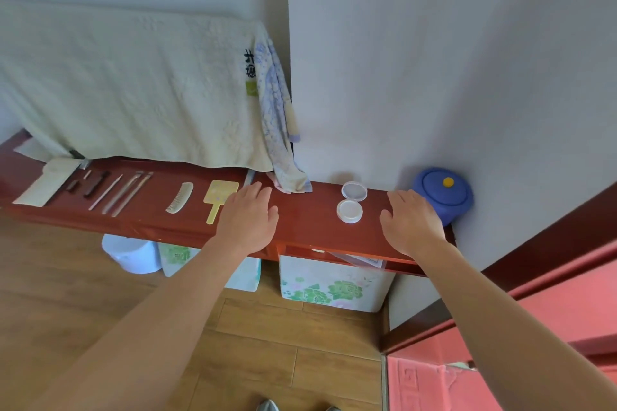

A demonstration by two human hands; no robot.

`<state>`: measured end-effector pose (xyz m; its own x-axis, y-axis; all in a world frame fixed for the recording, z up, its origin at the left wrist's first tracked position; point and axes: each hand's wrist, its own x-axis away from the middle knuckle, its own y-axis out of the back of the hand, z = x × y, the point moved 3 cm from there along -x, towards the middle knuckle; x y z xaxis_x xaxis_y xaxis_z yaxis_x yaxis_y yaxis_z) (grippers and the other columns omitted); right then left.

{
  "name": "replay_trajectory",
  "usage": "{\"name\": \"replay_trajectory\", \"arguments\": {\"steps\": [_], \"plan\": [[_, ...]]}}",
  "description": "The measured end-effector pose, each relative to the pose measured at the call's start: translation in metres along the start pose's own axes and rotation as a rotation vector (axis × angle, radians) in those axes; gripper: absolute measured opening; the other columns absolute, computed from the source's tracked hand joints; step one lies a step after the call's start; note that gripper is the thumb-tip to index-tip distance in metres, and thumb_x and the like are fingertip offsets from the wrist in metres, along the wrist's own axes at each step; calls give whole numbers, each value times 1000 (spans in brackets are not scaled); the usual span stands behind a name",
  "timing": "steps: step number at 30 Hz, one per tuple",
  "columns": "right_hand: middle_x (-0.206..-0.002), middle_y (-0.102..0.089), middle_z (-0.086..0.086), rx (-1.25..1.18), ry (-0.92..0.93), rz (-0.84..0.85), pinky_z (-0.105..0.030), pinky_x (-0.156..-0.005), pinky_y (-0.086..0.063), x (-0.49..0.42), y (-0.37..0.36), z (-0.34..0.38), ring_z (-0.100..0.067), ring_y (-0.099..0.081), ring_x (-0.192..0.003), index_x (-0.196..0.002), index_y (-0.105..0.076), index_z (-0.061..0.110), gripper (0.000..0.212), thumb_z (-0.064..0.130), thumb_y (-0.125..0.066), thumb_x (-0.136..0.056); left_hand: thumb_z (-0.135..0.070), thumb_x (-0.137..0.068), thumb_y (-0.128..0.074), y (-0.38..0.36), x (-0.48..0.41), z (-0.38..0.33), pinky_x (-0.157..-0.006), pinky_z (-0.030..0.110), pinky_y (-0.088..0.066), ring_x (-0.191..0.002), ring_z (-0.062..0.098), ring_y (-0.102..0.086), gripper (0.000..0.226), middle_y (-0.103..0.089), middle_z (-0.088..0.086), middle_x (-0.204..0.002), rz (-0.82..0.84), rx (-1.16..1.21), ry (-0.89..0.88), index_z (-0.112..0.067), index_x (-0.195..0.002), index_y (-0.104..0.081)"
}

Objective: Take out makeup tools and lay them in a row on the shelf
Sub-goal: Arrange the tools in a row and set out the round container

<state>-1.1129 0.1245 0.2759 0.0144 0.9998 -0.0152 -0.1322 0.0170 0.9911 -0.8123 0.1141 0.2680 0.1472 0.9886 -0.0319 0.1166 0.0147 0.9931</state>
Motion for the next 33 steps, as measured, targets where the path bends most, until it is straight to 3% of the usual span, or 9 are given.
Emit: {"name": "replay_trajectory", "arguments": {"steps": [9, 16, 22, 25, 29, 33], "plan": [[-120, -58, -6, 17, 32, -41, -37, -99, -35, -2, -2, 54, -26, -48, -114, -120, -55, 9, 35, 28, -46, -92, -35, -103, -37, 10, 5, 49, -114, 45, -34, -139, 27, -39, 49, -44, 9, -150, 7, -2, -15, -12, -145, -42], [-116, -58, -3, -37, 132, -29, -37, -100, -38, -13, -9, 101, -23, -48, -112, -115, -55, 12, 34, 31, -39, -91, -32, -101, -43, 19, 18, 84, -110, 45, -36, -135, 29, -42, 46, -49, 10, -145, -4, -16, 25, -9, -141, -47], [-136, -49, -4, -29, 266, 10, -40, -107, -31, -32, -4, 138, -24, -39, -128, -134, -46, 12, 43, 32, -36, -97, -34, -102, -39, 30, 42, 113, -113, 44, -32, -142, 26, -36, 51, -38, 9, -155, -11, -22, 213, -14, -148, -38], [-135, -51, -4, -37, 354, 26, -41, -106, -33, -42, -3, 159, -24, -42, -126, -134, -45, 12, 44, 34, -35, -98, -34, -103, -38, 37, 63, 125, -116, 44, -29, -144, 25, -33, 54, -38, 8, -156, -17, -4, 307, -21, -155, -29], [-131, -54, -6, -35, 510, 32, -43, -105, -39, -48, -6, 195, -25, -47, -121, -131, -48, 10, 43, 34, -38, -97, -37, -105, -34, 44, 98, 145, -122, 43, -21, -150, 24, -23, 55, -29, 8, -161, -21, -28, 469, -14, -155, -29], [-147, -43, -5, 22, 626, 64, -41, -114, -27, -41, -11, 241, -24, -34, -136, -144, -37, 11, 51, 35, -33, -99, -37, -105, -29, 47, 139, 168, -124, 42, -15, -152, 23, -17, 56, -23, 6, -164, -25, -14, 596, -16, -156, -24]]}}
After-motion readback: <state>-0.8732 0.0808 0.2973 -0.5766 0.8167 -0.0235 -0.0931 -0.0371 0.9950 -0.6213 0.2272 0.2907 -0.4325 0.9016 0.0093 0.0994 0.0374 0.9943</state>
